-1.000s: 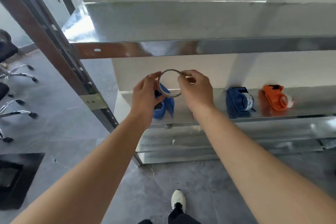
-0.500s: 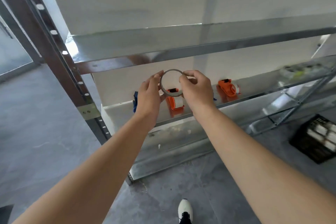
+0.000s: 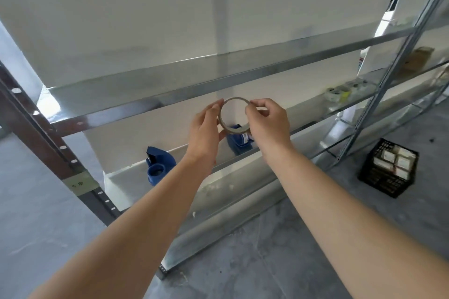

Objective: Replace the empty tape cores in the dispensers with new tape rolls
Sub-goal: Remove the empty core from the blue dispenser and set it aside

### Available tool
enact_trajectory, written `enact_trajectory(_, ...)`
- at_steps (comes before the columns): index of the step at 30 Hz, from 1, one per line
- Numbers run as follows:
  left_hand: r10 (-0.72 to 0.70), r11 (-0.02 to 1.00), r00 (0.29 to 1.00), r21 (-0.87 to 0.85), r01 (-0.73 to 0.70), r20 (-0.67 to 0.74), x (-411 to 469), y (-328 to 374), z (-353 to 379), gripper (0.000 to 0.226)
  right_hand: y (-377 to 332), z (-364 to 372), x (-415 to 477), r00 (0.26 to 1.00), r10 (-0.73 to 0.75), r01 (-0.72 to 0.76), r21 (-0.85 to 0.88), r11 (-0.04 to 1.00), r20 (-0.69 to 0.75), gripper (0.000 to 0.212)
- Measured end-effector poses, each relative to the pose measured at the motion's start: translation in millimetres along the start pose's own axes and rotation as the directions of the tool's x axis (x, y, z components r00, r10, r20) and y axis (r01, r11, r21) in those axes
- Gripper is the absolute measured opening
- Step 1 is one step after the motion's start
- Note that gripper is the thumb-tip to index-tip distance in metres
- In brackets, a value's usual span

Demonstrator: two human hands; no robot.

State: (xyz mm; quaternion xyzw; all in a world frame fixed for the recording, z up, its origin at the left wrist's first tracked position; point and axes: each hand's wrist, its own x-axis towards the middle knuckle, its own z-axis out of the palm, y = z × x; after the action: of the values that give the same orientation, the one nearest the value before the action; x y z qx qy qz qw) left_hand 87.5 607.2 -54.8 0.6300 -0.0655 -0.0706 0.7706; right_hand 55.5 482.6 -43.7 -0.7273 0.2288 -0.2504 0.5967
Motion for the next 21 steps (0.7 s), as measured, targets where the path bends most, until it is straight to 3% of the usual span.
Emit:
enact_trajectory(13, 0.009, 1.000, 0.997, 0.024, -0.011, 0.072, 19.7, -13.2, 169.1, 0.033, 11.4, -143.5, 85.2, 0.997, -0.018, 0.020, 0.023, 1.000, -0.075, 0.022)
enact_trajectory(21, -0.005, 1.000, 1.000, -0.026, 0.006, 0.031, 42.2, -22.2, 274.9, 0.023, 23.3, -224.4, 155.3, 0.996, -0.041, 0.043, 0.027, 0.999, -0.085, 0.021)
